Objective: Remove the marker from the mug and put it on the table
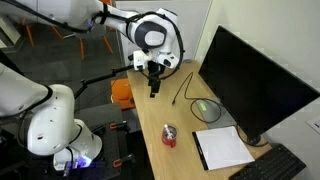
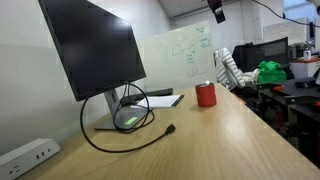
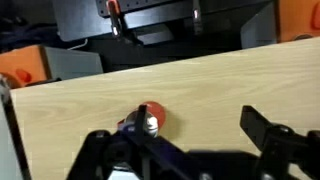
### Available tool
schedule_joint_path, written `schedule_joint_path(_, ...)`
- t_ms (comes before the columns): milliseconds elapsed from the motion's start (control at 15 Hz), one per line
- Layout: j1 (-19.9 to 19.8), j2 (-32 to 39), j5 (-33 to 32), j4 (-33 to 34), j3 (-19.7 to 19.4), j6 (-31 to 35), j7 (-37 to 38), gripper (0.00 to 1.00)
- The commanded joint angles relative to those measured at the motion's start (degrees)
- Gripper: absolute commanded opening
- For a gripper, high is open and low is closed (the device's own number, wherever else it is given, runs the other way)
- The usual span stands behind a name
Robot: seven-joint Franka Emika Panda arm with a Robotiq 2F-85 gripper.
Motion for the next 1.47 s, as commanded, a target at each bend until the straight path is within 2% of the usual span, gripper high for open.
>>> schedule_joint_path(0, 0.90, 0.07, -0.25, 0.08, -0.84, -0.08, 0.22, 1.00)
schedule_joint_path(600, 0.90, 0.07, -0.25, 0.08, -0.84, -0.08, 0.22, 1.00)
schedule_joint_path(867, -0.62, 5.30, -0.88, 2.83, -1.29, 3.36, 5.20, 1.00)
schedule_joint_path(1067, -1.86, 11.74, -0.32, 5.89, -3.61, 4.53, 8.29, 1.00)
schedule_joint_path(1400, -3.49, 17.41, 6.68, 7.84, -9.69, 9.13, 11.39, 1.00)
